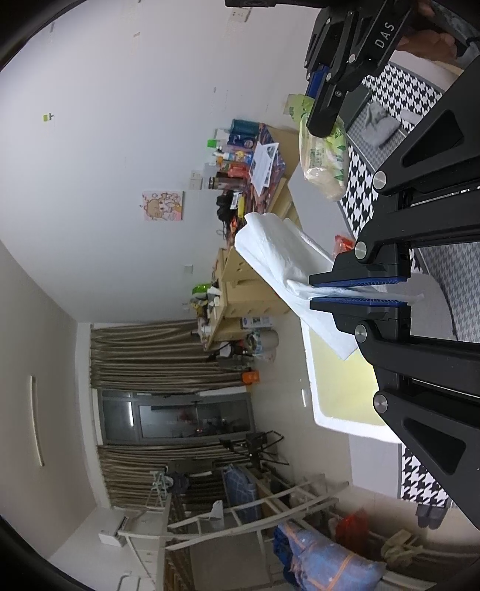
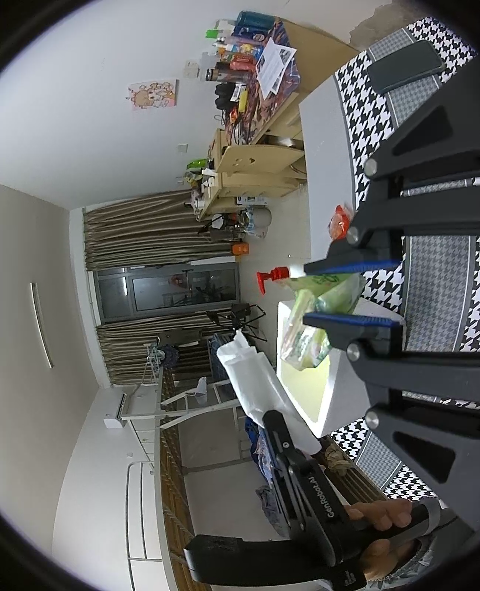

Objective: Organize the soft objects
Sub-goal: 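Carry the tissue in the left gripper while the right carries the packet toward the foam box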

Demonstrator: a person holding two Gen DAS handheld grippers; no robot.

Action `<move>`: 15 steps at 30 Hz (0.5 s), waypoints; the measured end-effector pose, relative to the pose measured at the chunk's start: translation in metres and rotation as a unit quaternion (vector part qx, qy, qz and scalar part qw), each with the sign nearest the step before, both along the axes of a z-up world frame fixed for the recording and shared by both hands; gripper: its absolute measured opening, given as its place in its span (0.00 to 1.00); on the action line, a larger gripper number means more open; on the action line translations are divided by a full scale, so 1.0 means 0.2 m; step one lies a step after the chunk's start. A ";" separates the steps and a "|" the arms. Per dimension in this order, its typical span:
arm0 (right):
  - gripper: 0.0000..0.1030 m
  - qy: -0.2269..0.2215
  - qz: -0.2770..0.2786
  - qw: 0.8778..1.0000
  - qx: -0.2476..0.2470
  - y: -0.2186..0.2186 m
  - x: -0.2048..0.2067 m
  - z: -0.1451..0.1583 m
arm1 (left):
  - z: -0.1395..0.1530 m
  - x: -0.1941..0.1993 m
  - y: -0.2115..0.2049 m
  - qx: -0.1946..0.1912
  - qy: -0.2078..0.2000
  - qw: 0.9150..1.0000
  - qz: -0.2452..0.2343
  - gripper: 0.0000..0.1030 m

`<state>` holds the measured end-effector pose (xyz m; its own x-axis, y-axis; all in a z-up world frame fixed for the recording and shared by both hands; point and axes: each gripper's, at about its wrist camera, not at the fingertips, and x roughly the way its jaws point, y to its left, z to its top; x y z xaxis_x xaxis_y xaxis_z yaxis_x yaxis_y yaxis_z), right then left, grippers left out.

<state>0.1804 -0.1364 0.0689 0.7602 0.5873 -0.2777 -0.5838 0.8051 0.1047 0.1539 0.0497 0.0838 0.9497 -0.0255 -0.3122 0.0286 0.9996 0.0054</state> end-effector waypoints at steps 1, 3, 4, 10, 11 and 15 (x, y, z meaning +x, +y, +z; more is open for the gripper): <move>0.23 0.000 0.002 1.000 -0.002 0.01 0.00 0.00 | 0.00 0.00 0.01 0.000 -0.001 1.000 0.001 0.06; 0.23 0.001 0.006 1.000 -0.004 0.04 0.01 0.01 | 0.01 0.00 0.02 0.000 -0.002 1.000 0.003 0.06; 0.23 0.001 0.008 1.000 -0.004 0.04 0.01 0.01 | 0.01 0.00 0.03 0.000 -0.002 1.000 0.004 0.06; 0.23 0.002 0.019 1.000 -0.007 0.10 0.04 0.03 | 0.00 0.02 0.08 0.001 -0.001 1.000 0.015 0.06; 0.23 0.003 0.020 1.000 -0.009 0.11 0.04 0.04 | 0.00 0.03 0.09 0.000 0.000 1.000 0.019 0.06; 0.23 0.000 0.020 1.000 -0.015 0.15 0.06 0.05 | -0.01 0.04 0.11 0.001 0.003 1.000 0.028 0.06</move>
<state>0.1917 -0.1074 0.0780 0.7370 0.6081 -0.2951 -0.6148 0.7845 0.0810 0.1621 0.0713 0.0822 0.9478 0.0273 -0.3178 -0.0266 0.9996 0.0067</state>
